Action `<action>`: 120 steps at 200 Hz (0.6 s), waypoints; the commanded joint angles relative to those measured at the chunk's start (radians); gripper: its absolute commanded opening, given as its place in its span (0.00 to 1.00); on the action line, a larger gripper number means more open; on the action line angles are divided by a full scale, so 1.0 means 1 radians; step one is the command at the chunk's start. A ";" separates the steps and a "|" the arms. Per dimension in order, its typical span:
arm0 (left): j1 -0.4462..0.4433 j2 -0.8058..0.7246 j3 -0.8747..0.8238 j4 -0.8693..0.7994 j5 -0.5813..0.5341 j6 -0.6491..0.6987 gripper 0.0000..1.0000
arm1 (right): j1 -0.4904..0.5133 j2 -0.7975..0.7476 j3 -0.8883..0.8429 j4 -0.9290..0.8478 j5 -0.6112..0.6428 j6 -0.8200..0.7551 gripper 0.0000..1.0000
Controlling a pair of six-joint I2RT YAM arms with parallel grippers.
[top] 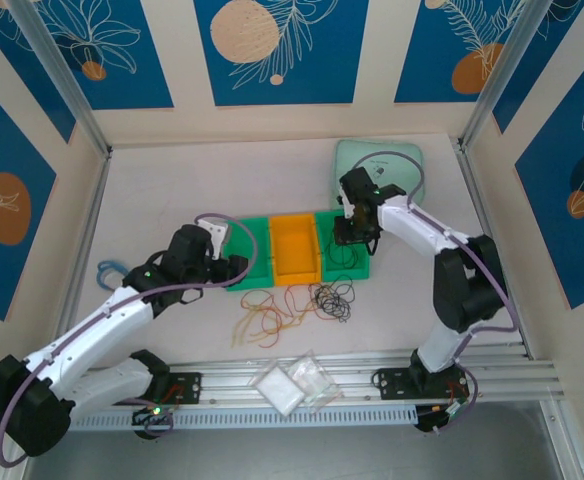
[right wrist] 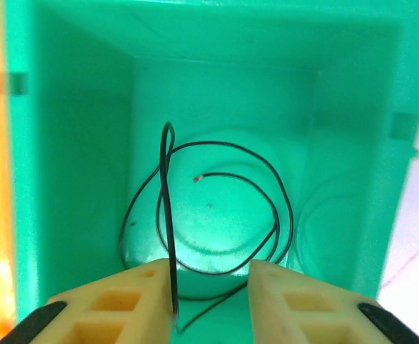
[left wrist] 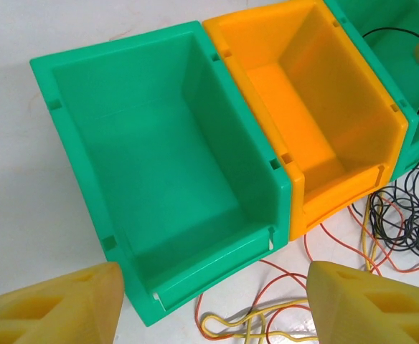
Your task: Untangle the cables
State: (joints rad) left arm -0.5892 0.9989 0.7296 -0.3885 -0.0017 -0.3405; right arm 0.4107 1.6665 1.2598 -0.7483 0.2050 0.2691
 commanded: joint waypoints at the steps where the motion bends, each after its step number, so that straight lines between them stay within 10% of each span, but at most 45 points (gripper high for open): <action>1: 0.013 0.015 -0.023 0.031 0.037 -0.025 0.61 | 0.031 -0.124 -0.026 -0.017 -0.050 -0.010 0.35; 120: 0.014 -0.048 -0.086 0.002 0.049 -0.064 0.57 | 0.403 -0.153 -0.156 0.033 -0.174 0.149 0.36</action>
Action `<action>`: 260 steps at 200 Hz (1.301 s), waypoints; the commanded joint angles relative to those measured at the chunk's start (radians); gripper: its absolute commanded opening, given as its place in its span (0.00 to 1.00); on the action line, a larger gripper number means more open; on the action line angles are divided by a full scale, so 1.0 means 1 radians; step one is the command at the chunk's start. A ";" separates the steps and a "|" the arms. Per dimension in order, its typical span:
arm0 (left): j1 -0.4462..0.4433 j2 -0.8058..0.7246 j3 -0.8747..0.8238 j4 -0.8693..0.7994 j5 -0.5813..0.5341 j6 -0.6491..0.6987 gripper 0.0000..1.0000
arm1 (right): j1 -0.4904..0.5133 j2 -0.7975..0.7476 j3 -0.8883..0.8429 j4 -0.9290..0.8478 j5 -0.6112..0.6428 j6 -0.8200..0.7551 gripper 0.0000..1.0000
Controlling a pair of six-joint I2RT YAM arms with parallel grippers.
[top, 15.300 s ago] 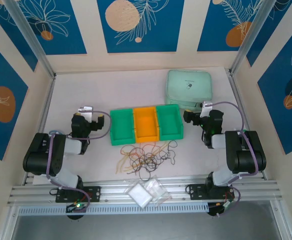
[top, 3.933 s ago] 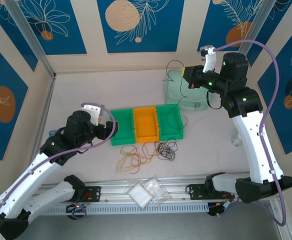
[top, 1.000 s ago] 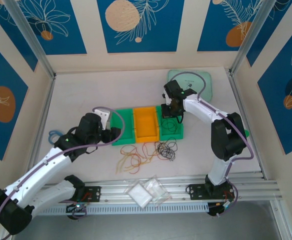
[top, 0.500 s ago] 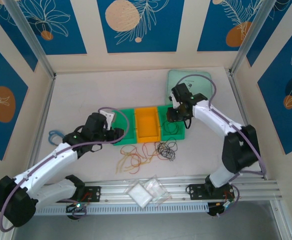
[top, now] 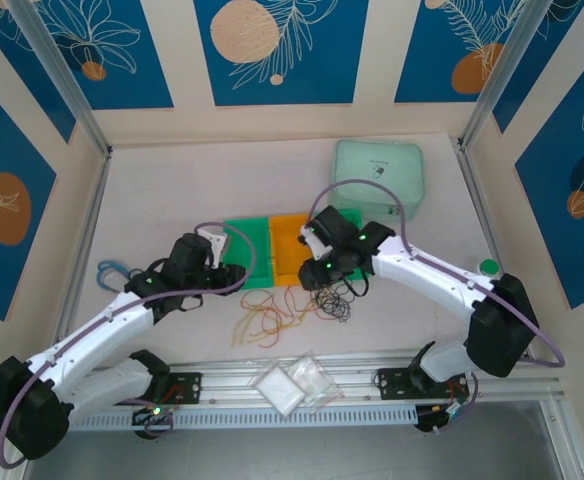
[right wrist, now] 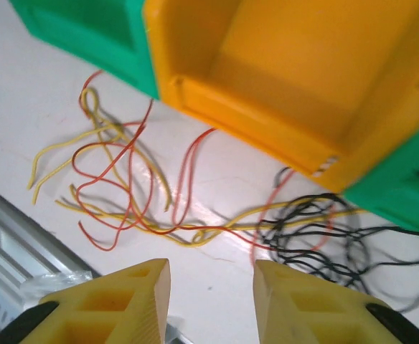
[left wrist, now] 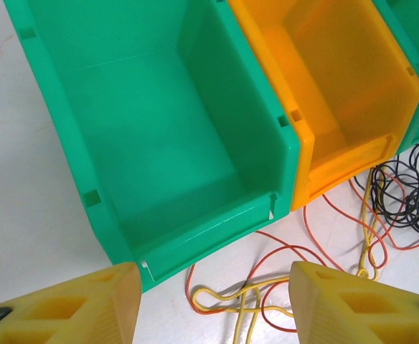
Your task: Untangle the cables
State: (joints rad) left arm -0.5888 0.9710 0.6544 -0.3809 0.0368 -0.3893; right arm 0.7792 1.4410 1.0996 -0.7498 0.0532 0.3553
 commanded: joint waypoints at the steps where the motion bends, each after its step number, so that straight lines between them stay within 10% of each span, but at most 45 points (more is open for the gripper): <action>1: 0.013 -0.021 -0.011 -0.007 0.011 -0.016 0.57 | 0.036 0.076 0.005 0.036 -0.022 0.064 0.36; 89: 0.012 -0.068 -0.053 -0.017 -0.005 -0.017 0.59 | 0.107 0.282 0.094 0.042 0.003 0.080 0.35; 134: 0.013 -0.065 -0.065 -0.008 -0.009 -0.014 0.59 | 0.108 0.312 0.111 0.046 -0.001 0.081 0.13; 260: 0.014 -0.053 -0.053 0.007 -0.013 0.001 0.59 | 0.089 0.008 0.227 -0.145 -0.345 -0.029 0.00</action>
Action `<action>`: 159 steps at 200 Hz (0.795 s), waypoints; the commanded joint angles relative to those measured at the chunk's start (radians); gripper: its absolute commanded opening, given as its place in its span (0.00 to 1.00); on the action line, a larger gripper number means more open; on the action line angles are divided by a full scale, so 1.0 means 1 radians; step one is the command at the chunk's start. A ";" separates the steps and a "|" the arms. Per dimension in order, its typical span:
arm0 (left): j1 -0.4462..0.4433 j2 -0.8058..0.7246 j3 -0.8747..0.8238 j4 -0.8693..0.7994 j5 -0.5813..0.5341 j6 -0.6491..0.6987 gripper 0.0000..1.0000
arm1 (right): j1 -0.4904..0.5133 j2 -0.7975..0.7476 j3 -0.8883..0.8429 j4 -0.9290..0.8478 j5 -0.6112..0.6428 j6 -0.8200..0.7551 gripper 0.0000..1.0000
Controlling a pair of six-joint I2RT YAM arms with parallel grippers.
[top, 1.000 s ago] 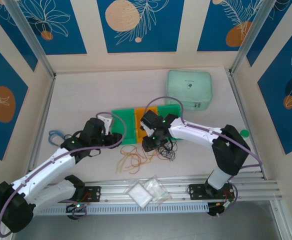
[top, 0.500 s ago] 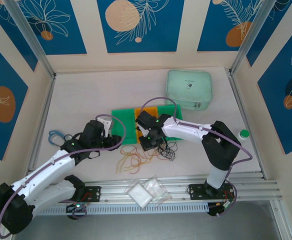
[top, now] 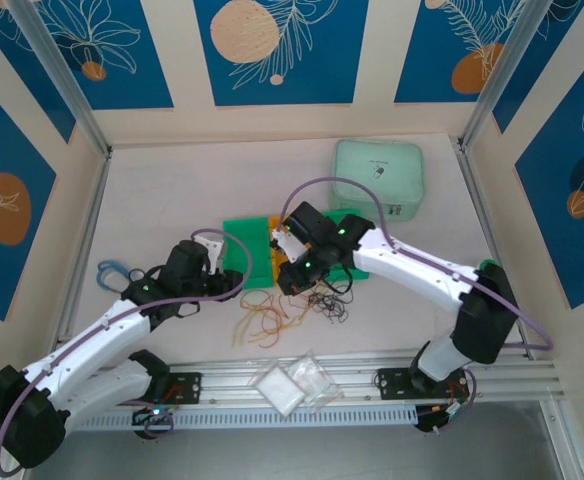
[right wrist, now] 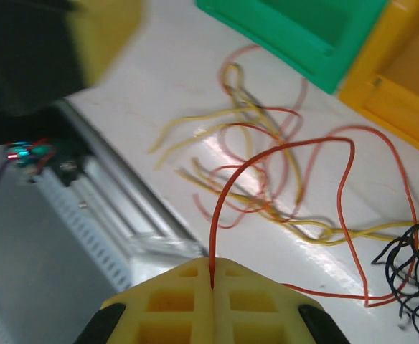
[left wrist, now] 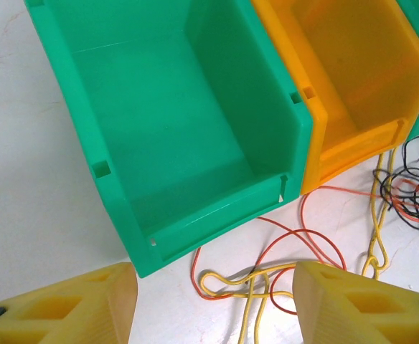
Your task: Untangle the cables
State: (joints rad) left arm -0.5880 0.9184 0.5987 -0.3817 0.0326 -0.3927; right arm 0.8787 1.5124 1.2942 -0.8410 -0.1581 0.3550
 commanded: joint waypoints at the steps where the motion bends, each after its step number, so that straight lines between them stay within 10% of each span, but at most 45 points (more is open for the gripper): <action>1: 0.014 0.000 0.003 0.008 -0.009 0.005 0.59 | -0.011 -0.066 0.033 -0.053 -0.138 -0.029 0.00; 159: 0.014 0.007 0.009 0.019 -0.006 0.004 0.59 | -0.260 -0.335 0.193 0.135 -0.531 0.026 0.00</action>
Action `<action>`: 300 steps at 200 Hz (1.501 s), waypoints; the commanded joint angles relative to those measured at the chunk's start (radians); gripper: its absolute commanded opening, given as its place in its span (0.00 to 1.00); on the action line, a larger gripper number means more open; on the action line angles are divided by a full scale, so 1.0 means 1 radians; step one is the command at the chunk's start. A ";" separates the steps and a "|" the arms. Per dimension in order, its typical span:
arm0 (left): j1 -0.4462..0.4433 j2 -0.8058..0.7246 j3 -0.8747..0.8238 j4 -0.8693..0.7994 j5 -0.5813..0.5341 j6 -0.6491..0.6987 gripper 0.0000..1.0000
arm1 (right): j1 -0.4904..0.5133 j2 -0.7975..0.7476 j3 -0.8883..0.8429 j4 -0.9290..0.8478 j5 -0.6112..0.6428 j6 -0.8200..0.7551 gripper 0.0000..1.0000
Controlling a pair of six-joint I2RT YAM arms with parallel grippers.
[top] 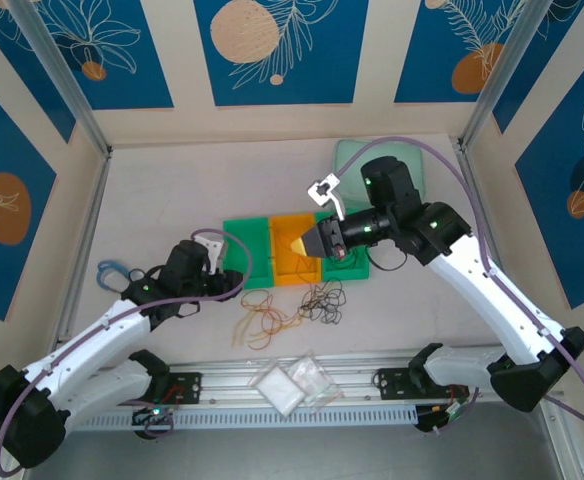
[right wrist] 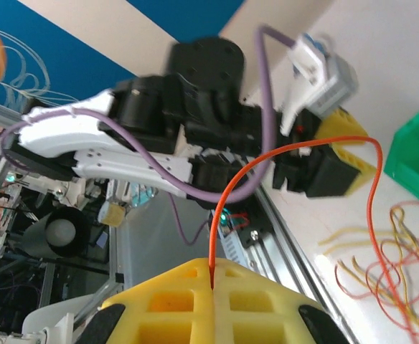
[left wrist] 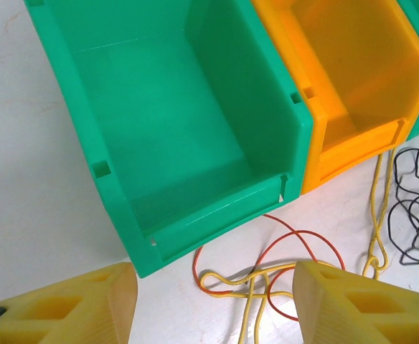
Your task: Untangle the cables
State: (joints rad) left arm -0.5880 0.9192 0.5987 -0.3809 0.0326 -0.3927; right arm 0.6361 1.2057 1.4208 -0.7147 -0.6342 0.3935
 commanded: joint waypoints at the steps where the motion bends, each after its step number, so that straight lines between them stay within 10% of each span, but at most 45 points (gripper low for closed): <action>1: 0.014 0.006 0.009 0.018 -0.006 0.003 0.59 | -0.019 -0.028 0.069 0.008 -0.054 -0.014 0.00; 143: -0.014 0.016 0.032 0.238 0.266 0.038 0.59 | -0.129 -0.032 0.221 0.020 -0.042 -0.003 0.00; 300: -0.015 -0.011 0.032 0.131 0.124 0.064 0.61 | -0.362 0.076 0.253 0.541 -0.258 0.357 0.00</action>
State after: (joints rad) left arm -0.5961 0.9180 0.5991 -0.2142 0.1825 -0.3580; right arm 0.2798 1.2484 1.6592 -0.2783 -0.8524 0.6773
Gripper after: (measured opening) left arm 0.608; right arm 0.053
